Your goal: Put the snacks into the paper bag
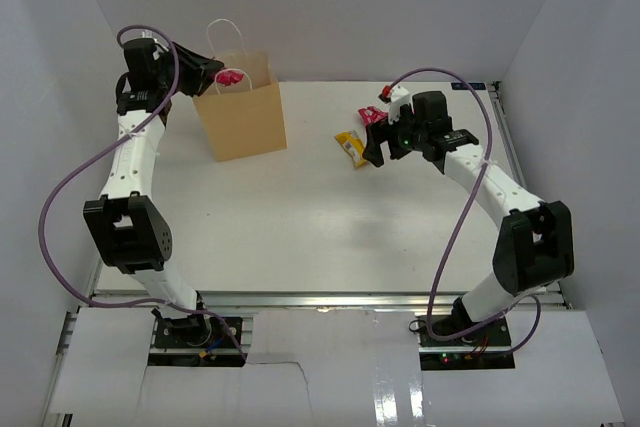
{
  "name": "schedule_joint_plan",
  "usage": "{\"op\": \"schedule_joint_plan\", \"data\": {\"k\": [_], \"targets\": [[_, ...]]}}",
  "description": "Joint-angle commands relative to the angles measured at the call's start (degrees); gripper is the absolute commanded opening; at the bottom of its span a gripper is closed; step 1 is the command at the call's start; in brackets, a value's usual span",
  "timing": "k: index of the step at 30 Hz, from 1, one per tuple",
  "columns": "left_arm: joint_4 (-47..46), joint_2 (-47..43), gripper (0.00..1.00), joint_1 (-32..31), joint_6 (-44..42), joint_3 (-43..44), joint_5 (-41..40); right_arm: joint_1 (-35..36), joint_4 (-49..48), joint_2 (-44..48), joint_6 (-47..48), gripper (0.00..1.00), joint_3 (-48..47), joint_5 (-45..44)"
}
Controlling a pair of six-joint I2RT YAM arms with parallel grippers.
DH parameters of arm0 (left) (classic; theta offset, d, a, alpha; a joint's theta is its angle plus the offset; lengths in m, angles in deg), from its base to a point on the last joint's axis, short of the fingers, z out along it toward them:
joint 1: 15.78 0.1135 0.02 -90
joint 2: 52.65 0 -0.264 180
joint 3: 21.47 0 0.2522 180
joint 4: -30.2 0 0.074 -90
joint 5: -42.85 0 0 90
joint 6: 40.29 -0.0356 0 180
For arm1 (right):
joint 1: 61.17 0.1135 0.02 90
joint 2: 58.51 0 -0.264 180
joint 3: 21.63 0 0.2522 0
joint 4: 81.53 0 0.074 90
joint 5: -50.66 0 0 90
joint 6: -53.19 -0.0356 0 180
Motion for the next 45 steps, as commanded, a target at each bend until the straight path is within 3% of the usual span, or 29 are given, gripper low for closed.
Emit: {"op": "schedule_joint_plan", "data": {"k": [1,5,7,12,14,18,22,25,27,30,31,35,41,42,45], "targets": [[-1.2,-2.6,0.46,1.1,2.7,3.7,2.0,0.0,-6.0,-5.2,-9.0,0.95,-3.9,-2.4],[-1.0,-2.9,0.64,1.4,2.4,6.0,2.1,0.3,-4.5,-13.4,-14.0,0.95,-8.5,-2.0],[-1.1,-3.4,0.69,1.6,1.4,6.9,1.8,0.6,-3.7,-18.1,-15.0,0.96,-10.7,-4.2],[0.9,-7.8,0.81,2.1,-6.9,9.7,-0.5,2.9,-3.8,-25.9,-7.6,0.98,-18.5,-11.5],[1.0,-10.5,0.85,2.0,-12.5,8.5,-1.7,3.8,-3.0,-30.4,-3.4,0.98,-21.7,-14.2],[0.6,-23.3,0.92,2.0,-18.1,-3.0,-4.3,3.9,-0.2,-38.9,-0.9,0.99,-30.8,-16.0],[0.9,-34.1,0.94,2.0,-19.4,-15.5,-4.3,3.9,0.6,-41.8,-0.2,0.81,-32.9,-15.1],[1.0,-40.8,0.95,2.0,-17.5,-23.7,-3.8,3.9,0.8,-42.3,-0.2,0.78,-32.4,-15.4],[0.9,-43.4,0.95,2.0,-14.6,-27.3,-2.3,3.9,1.2,-42.2,-0.1,0.71,-31.8,-15.2],[0.3,-47.6,0.95,2.0,-11.2,-33.9,-0.1,3.9,2.2,-42.0,0.4,0.56,-31.3,-14.3],[-0.1,-48.9,0.95,2.0,-10.4,-35.7,0.6,3.9,2.9,-41.8,0.5,0.47,-31.2,-14.0],[-0.8,-54.5,0.96,2.1,-7.8,-45.4,3.3,3.8,3.2,-38.2,1.9,0.30,-29.6,-11.8],[0.2,-60.1,0.98,2.0,-6.9,-52.1,4.2,3.8,0.1,-29.5,8.2,0.16,-28.6,-0.3],[0.8,-61.2,0.98,2.0,-6.9,-53.3,4.3,3.8,-0.3,-27.3,9.6,0.09,-29.2,3.5],[1.9,-62.8,0.98,2.0,-7.1,-54.8,4.3,4.3,-1.7,-25.0,10.1,0.08,-32.1,8.4]]}}
